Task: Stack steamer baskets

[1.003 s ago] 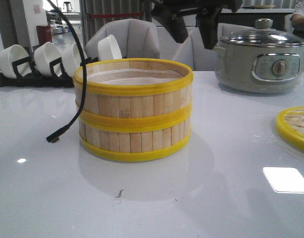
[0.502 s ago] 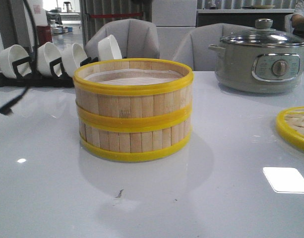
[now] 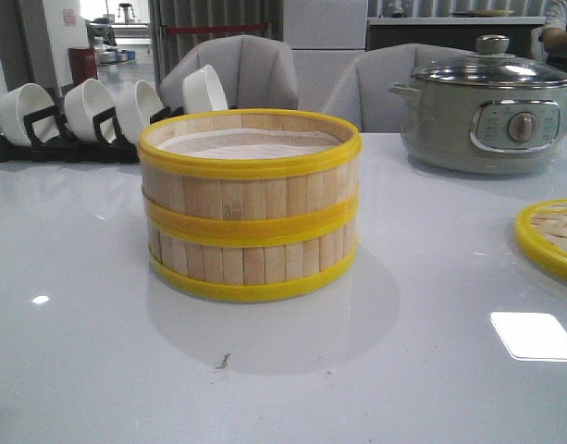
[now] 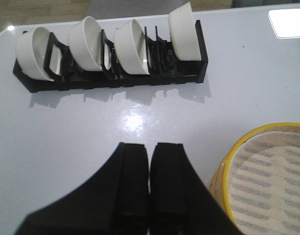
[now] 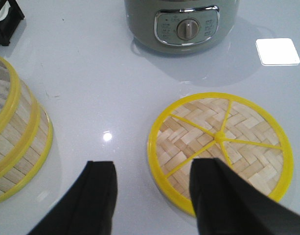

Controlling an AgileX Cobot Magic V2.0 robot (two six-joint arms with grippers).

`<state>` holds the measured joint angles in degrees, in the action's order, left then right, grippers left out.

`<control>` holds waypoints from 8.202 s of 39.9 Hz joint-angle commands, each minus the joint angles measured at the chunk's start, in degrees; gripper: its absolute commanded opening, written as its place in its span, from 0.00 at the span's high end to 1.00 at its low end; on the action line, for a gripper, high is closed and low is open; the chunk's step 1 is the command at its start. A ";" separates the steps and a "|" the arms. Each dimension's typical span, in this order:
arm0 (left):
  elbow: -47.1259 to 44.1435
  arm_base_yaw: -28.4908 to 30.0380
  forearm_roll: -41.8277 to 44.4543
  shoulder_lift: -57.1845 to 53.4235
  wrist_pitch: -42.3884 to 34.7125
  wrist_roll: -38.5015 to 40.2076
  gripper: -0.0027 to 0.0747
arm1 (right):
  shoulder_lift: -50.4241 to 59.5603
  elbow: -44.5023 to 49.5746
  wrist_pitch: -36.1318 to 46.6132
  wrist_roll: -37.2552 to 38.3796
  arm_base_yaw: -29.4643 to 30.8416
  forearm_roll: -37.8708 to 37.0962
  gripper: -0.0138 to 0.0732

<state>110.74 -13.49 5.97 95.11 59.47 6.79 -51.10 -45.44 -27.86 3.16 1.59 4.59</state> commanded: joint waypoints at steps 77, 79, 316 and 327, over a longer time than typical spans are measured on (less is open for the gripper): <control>-80.65 3.46 -1.04 -63.36 -34.78 3.38 0.86 | 0.42 -2.01 0.82 -0.17 0.12 -0.17 0.33; -81.36 3.46 -1.04 -63.36 -35.25 3.38 0.86 | 0.42 -2.01 0.82 -0.17 0.12 -0.17 0.33; -81.45 3.46 0.51 -63.36 -35.52 3.38 0.86 | -54.90 -30.83 -5.33 -0.17 9.92 -4.89 0.80; -81.45 3.46 0.51 -63.36 -35.52 3.38 0.86 | -51.38 -31.47 -6.54 -0.17 8.13 -4.89 0.80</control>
<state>27.65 -9.56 6.22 31.73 28.32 9.59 -107.80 -74.57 -35.43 3.38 10.46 0.00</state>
